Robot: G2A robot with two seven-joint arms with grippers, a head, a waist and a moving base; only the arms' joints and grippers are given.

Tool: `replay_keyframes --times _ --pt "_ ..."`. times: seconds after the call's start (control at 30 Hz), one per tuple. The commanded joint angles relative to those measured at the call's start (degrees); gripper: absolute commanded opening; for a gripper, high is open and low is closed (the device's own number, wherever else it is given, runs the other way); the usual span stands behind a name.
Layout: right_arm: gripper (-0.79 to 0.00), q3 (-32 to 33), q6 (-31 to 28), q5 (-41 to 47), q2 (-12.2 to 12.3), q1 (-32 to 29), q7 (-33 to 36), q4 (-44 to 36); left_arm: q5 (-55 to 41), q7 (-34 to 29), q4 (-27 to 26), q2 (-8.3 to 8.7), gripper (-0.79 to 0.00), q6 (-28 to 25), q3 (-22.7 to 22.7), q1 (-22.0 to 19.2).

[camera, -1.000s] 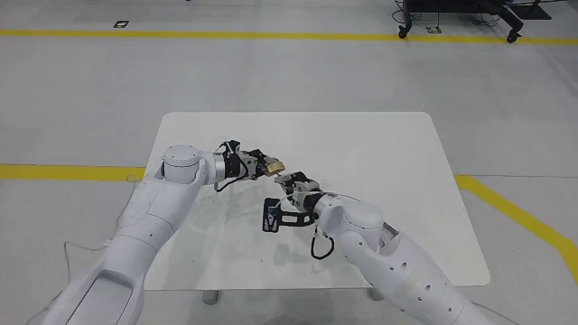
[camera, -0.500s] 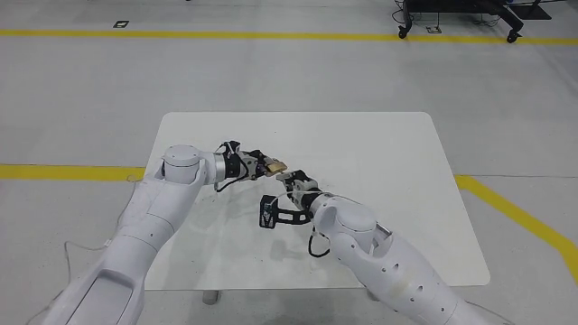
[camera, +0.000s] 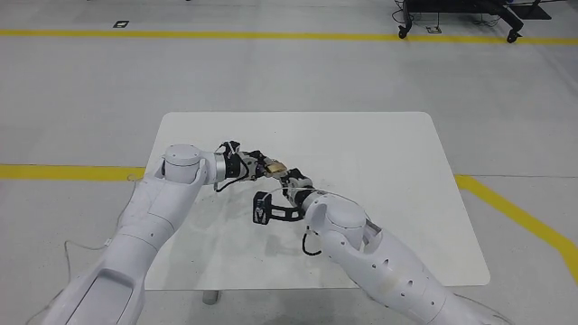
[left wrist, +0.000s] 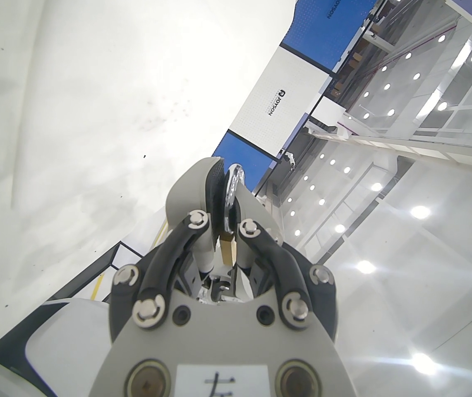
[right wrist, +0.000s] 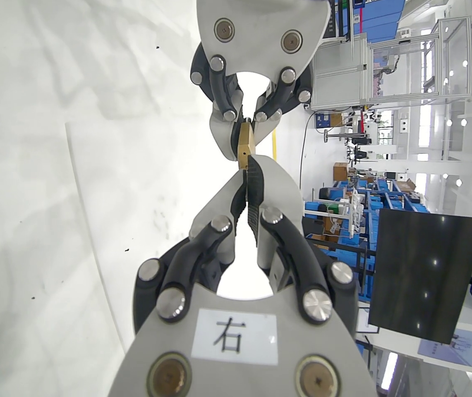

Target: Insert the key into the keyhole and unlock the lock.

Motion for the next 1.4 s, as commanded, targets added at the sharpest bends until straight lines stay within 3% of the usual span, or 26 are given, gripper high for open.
replay_keyframes --times 0.0,0.2,0.27,0.7,0.83,1.17,1.23,1.37 --pt "-0.785 -0.05 0.05 0.22 -0.24 0.26 0.23 0.41 0.31 -0.18 -0.01 0.01 -0.785 0.08 0.09 -0.06" --pt "-0.785 0.64 0.87 1.30 -0.73 0.36 0.45 0.46 0.57 -0.74 0.00 0.05 -0.785 -0.05 0.06 -0.14" --pt "0.000 1.27 1.69 2.04 -0.81 -0.06 0.31 0.26 0.60 -0.93 0.06 0.09 -0.785 -0.08 -0.06 -0.22" --pt "0.000 2.31 2.47 3.03 -0.75 -0.80 -0.79 -0.47 -0.34 -0.64 0.34 0.39 -0.785 -0.68 -1.61 -0.33" --pt "0.000 2.37 2.63 3.29 -0.75 -0.91 -1.17 -0.55 0.25 1.09 -0.60 0.35 -0.785 -2.95 -1.73 -0.13" --pt "0.000 16.54 -3.21 18.89 2.65 -8.19 -38.51 -1.48 -0.75 4.60 -4.85 0.88 -0.785 -10.75 -4.65 3.00" --pt "-0.092 18.09 -2.61 18.50 3.08 -9.31 -40.97 -1.15 -0.95 4.40 -5.91 1.04 -0.785 -12.18 -5.25 3.74" --pt "-0.188 18.21 0.38 14.96 3.35 -10.57 -39.70 -1.47 -0.83 4.11 -7.74 1.36 -0.785 -14.47 -6.24 5.00"
